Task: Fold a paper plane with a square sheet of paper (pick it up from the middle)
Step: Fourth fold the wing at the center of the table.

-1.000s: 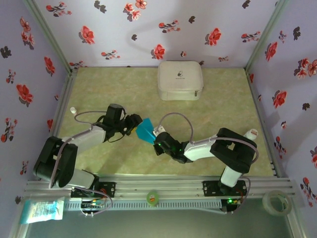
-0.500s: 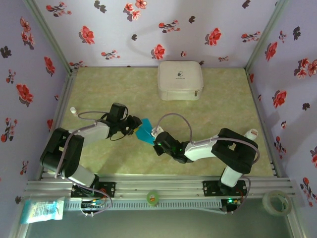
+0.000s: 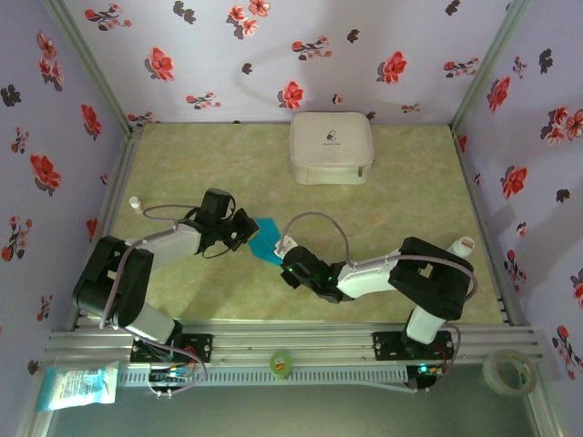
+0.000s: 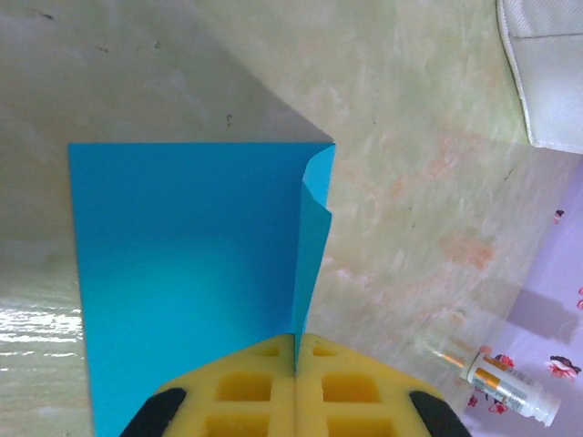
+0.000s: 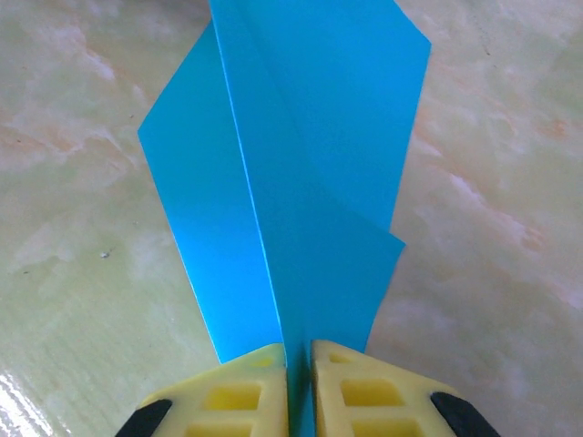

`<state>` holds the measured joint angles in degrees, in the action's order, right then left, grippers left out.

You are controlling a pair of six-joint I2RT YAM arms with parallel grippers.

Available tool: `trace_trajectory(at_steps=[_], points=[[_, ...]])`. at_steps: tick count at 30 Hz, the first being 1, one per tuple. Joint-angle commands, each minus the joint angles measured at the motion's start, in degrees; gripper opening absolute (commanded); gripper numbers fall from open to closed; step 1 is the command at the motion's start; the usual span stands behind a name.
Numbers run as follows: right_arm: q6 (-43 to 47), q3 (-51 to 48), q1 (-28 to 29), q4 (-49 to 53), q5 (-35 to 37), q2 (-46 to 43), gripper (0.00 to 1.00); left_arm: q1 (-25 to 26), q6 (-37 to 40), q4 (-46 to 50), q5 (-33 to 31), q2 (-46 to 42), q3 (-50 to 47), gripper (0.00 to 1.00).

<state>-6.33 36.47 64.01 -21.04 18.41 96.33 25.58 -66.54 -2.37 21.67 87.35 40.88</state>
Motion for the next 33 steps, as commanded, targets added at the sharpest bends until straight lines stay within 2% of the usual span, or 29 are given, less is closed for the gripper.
trace_trajectory(at_steps=[1, 5, 12, 15, 17, 20, 24, 33], points=[[1.5, 2.0, 0.7, 2.9, 3.9, 0.7, 0.14, -0.1, -1.0, -0.5, 0.7, -1.7, -0.6, 0.0], [1.5, 1.9, 0.9, 2.0, 4.1, 0.6, 0.13, -0.2, -1.0, -0.4, 0.7, -1.7, -0.7, 0.0], [0.0, 2.1, 0.9, 1.5, 2.8, 0.7, 0.04, -0.3, -0.9, -0.5, 0.7, -1.6, -0.9, 0.0], [-1.5, 2.2, 0.9, 1.6, 2.4, 1.2, 0.02, -0.3, -0.8, -0.5, 0.5, -1.7, -1.0, 0.14], [-2.8, 2.3, 0.8, 1.8, 2.4, 1.7, 0.02, -0.3, -0.6, -0.3, 0.1, -2.4, -1.1, 0.3], [-5.1, 2.7, 0.8, 1.9, 1.1, 2.9, 0.02, -0.2, 0.2, 1.8, -1.8, -4.1, -1.1, 0.39], [-7.7, 3.0, 0.7, 0.8, -0.7, 4.6, 0.03, -0.2, 1.6, 4.9, -4.3, -6.9, -1.2, 0.45], [-12.8, 2.2, -0.7, -2.1, -5.4, 6.2, 0.05, -0.2, 1.5, 5.3, -4.9, -9.4, -3.4, 0.46]])
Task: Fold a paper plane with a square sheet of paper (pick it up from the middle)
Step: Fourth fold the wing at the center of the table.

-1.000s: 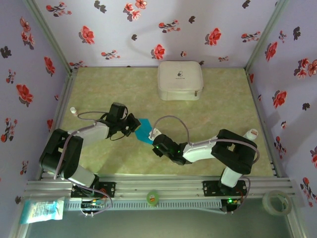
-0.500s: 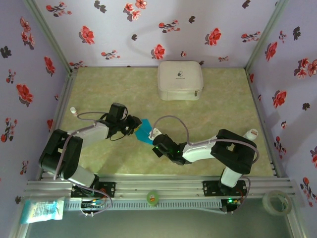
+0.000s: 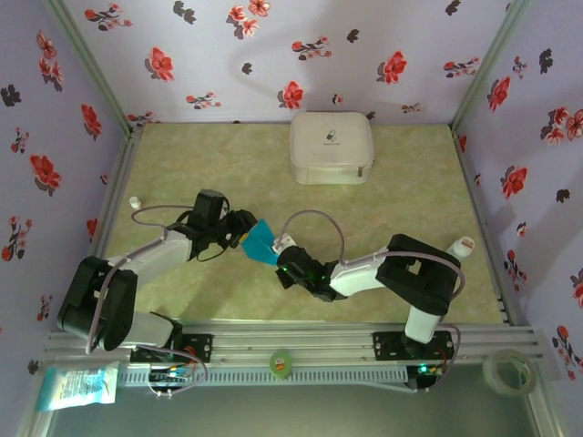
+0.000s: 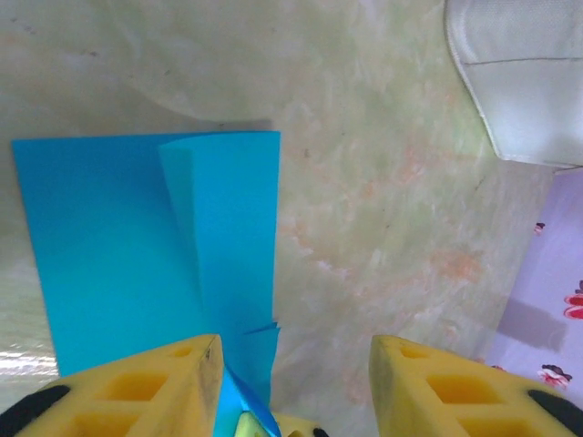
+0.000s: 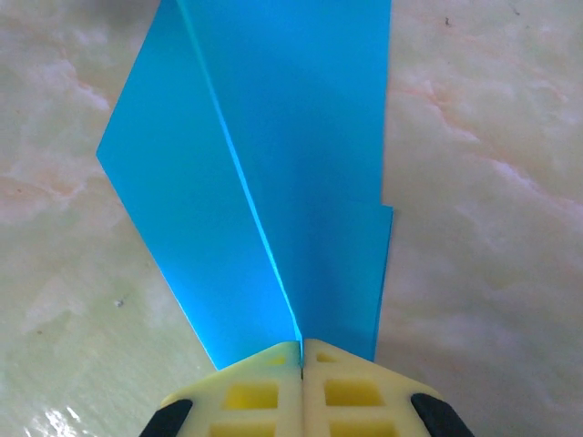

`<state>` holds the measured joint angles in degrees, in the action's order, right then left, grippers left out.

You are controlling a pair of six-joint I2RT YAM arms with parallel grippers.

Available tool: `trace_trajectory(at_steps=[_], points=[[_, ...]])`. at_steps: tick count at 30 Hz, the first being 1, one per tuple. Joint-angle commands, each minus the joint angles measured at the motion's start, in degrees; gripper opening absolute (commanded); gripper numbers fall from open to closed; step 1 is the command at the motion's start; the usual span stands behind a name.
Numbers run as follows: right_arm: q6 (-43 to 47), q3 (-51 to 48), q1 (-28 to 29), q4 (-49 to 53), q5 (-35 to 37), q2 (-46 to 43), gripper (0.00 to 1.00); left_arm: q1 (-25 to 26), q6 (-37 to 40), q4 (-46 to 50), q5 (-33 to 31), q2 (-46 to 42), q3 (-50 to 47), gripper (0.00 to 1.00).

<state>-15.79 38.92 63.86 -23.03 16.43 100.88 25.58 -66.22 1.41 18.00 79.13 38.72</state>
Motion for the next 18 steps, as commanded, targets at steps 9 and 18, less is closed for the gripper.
trace_trajectory(at_steps=[9, 18], points=[[-2.0, -1.7, -0.6, -1.5, -2.5, 1.0, 0.06, -1.0, 1.8, 1.4, -0.9, 2.0, -0.1, 0.52], [0.7, 0.3, -0.7, 1.3, -2.2, 0.7, 0.11, -1.7, 2.1, -0.6, 0.7, 7.7, 1.9, 0.42]])
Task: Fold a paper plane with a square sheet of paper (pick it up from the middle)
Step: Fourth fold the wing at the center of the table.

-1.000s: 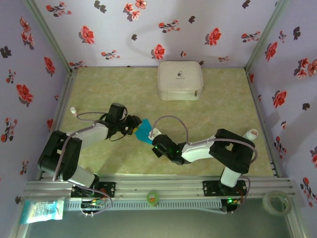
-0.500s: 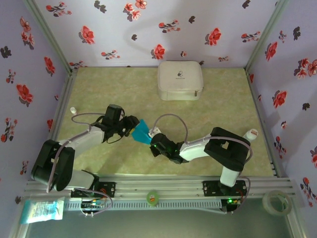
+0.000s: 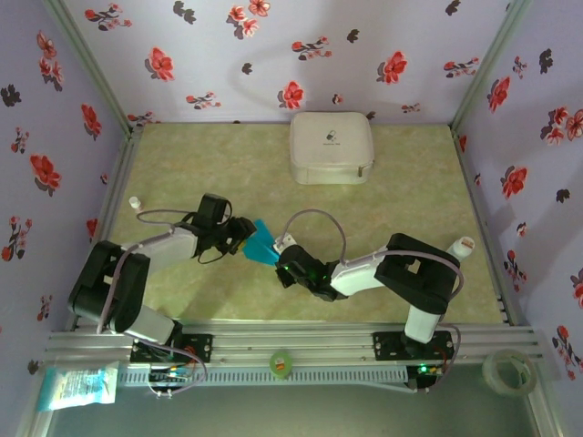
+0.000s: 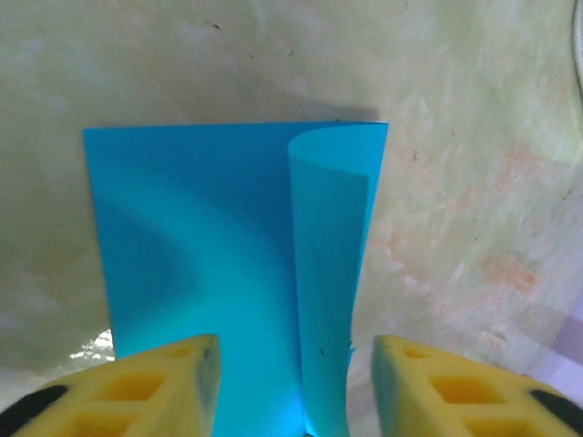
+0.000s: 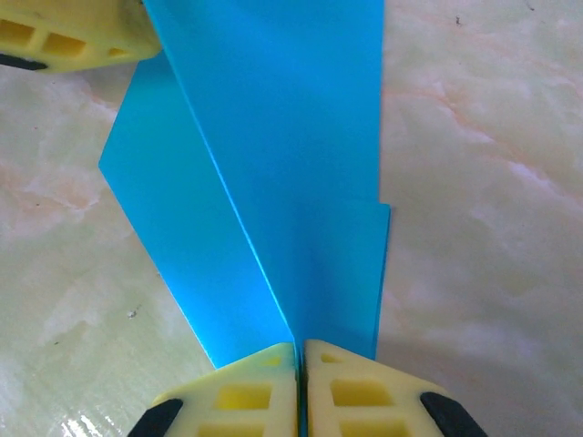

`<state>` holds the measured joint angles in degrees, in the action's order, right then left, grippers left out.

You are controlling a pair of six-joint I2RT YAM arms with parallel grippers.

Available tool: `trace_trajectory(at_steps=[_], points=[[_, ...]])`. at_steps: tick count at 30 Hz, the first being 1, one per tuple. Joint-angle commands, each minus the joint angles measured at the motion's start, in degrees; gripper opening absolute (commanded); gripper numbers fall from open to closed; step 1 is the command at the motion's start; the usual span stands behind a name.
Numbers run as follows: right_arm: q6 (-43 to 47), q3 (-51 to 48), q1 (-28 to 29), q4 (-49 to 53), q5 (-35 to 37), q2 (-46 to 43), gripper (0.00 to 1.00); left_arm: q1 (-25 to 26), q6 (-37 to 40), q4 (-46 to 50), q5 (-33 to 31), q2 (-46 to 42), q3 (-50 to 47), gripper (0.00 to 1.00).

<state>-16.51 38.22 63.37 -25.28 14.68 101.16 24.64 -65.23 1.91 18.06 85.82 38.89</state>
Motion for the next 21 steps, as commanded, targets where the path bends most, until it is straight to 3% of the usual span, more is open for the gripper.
trace_trajectory(at_steps=[1, 8, 21], points=[[1.7, 1.1, -0.1, 3.7, -0.6, 0.2, 0.12, -0.7, 1.1, -1.4, 0.7, 1.2, 1.7, 0.39], [3.9, 2.7, -0.2, 5.8, -0.3, -0.7, 0.16, -0.7, -0.1, -3.5, 2.4, 1.0, 0.8, 0.09], [6.1, 4.7, 0.6, 6.4, 1.2, -0.6, 0.22, -0.7, -2.6, -6.1, 3.6, 0.8, -0.8, 0.03]])
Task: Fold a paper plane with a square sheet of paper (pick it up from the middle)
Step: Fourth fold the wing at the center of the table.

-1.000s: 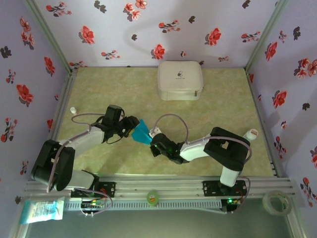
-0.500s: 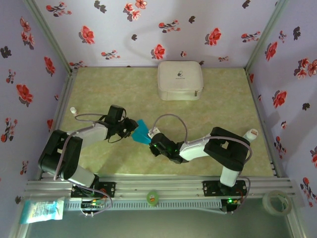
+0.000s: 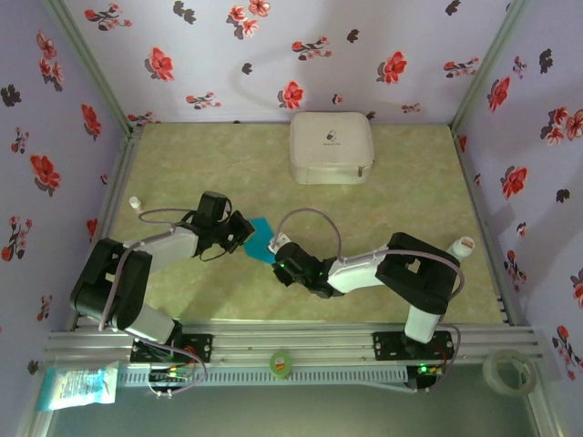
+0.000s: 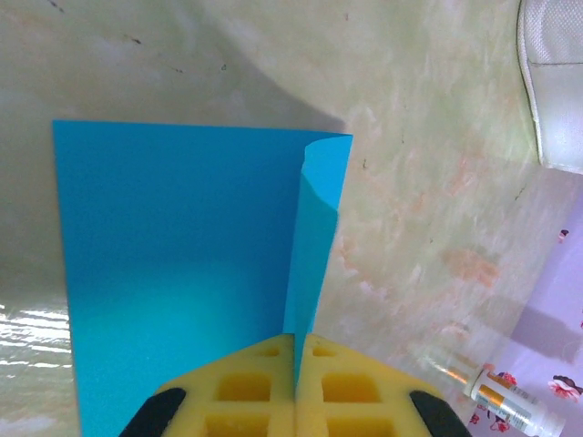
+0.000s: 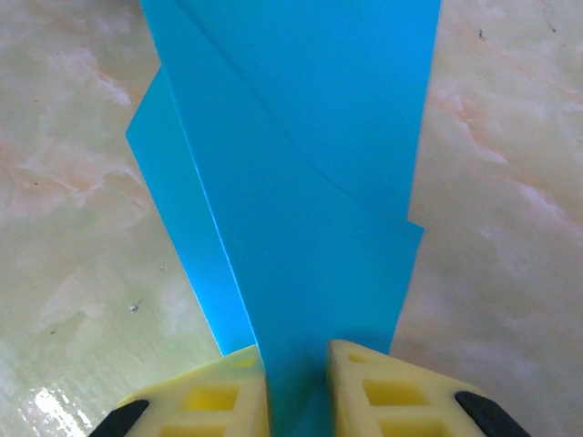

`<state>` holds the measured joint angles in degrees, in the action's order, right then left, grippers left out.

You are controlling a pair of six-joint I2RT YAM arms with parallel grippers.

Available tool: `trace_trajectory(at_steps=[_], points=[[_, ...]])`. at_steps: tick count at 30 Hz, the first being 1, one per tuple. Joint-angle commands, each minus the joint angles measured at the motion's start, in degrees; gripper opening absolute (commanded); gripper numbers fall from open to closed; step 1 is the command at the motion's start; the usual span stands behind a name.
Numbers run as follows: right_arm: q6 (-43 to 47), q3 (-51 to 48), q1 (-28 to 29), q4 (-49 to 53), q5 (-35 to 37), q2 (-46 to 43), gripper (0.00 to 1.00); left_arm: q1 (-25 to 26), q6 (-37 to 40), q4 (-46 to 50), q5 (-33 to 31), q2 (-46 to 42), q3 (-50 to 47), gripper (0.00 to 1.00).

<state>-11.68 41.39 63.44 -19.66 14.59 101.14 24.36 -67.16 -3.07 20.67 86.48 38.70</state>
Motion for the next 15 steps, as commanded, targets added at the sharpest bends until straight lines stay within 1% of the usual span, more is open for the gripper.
trace_trajectory(at_steps=[1, 8, 15], points=[[1.2, 1.8, 0.5, 0.8, 1.3, -0.6, 0.22, -0.4, -0.7, -1.2, 1.0, 0.0, -0.6, 0.03], [1.5, 3.3, 0.8, 3.6, 2.6, -0.5, 0.23, -0.5, -1.1, -2.1, 1.0, -0.2, -1.5, 0.02], [1.5, 3.2, 1.3, 3.3, 2.8, -0.5, 0.23, -0.4, -1.4, -2.6, 1.2, -0.2, -1.9, 0.01]])
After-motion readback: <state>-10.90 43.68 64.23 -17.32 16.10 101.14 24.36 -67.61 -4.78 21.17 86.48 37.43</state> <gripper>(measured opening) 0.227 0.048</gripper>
